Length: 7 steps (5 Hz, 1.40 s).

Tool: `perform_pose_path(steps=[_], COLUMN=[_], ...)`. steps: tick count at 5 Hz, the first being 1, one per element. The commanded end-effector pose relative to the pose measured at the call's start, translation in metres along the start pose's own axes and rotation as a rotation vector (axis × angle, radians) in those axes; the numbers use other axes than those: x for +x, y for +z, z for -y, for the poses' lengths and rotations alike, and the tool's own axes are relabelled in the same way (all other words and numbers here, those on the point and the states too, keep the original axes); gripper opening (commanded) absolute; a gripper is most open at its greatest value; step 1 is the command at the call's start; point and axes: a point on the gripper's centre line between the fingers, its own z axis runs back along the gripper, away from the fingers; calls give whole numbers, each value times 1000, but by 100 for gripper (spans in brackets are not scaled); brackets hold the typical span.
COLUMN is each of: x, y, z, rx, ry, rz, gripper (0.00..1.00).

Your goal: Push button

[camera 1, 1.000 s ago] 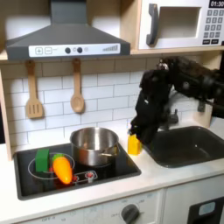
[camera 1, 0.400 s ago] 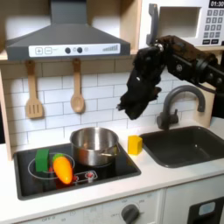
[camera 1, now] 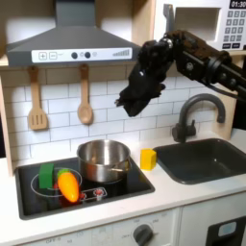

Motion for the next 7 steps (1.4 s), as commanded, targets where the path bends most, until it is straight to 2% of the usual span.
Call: perform_pose_path(steps=[1, 4, 6, 7], x=[33, 73, 92, 101], y=[7, 9, 4, 3], z=[-9, -13, -18, -20], rx=[-7, -9, 10, 8], ry=[-12, -50, -62, -65], rz=[116, 219, 251, 264], gripper=[0, 0, 0, 0])
